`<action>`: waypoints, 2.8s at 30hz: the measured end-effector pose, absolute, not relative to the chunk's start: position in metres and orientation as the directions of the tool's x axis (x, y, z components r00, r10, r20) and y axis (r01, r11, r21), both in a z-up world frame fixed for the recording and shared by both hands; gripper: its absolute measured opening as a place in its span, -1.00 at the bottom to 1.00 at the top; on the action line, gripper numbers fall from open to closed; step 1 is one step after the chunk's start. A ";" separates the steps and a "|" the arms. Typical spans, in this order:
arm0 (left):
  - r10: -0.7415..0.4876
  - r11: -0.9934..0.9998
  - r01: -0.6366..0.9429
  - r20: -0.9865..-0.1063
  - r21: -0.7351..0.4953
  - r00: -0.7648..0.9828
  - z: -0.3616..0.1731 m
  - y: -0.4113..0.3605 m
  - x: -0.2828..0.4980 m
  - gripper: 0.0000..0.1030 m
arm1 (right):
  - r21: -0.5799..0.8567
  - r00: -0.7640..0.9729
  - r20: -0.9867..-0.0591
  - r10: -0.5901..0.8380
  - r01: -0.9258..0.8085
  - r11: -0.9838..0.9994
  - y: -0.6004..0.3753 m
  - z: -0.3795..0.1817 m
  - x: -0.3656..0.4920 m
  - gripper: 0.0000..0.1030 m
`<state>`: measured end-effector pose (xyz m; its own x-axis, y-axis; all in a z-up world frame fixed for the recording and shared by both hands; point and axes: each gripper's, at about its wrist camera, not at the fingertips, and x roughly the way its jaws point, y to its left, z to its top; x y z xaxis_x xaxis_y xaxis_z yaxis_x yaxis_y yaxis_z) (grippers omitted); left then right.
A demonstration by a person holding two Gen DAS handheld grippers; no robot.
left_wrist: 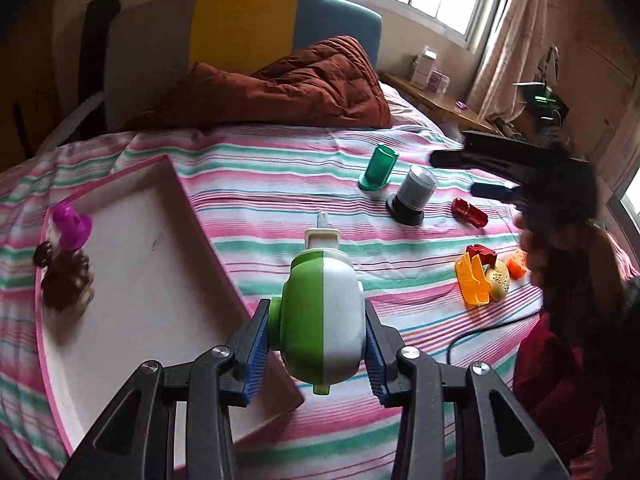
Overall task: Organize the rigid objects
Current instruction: 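Lift the green-and-white container with the left gripper while the right gripper grasps the clear-lidded cylinder, then lower the green-and-white container into the tray and open the left gripper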
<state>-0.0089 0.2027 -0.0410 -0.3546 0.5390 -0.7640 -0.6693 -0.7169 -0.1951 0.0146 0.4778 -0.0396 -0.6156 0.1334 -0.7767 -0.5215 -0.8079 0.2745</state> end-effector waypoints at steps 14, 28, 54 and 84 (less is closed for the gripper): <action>0.516 -0.775 -0.595 -0.757 -0.214 -0.400 -0.037 0.155 -0.005 -0.19 | 0.215 -0.523 -0.852 0.017 -0.379 -0.900 0.431 -0.082 -0.006 -0.13; 0.378 -0.897 -0.410 -0.767 -0.164 -0.518 -0.039 0.076 -0.008 -0.19 | 0.149 -0.497 -0.868 0.008 -0.274 -0.950 0.396 -0.092 0.003 -0.14; 0.304 -0.922 -0.370 -0.807 -0.114 -0.507 -0.043 0.067 0.002 -0.19 | 0.065 -0.479 -0.875 0.061 -0.243 -0.968 0.389 -0.091 -0.006 -0.14; 0.233 -0.957 -0.273 -0.826 -0.100 -0.514 -0.083 0.063 -0.083 -0.11 | 0.049 -0.481 -0.874 0.075 -0.240 -0.970 0.388 -0.091 -0.008 -0.14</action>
<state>-0.0829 0.0626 -0.0832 -0.5139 0.2330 -0.8256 -0.2733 -0.9567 -0.0999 -0.0077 0.3876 -0.0913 -0.4810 0.0747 -0.8735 -0.2396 -0.9696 0.0490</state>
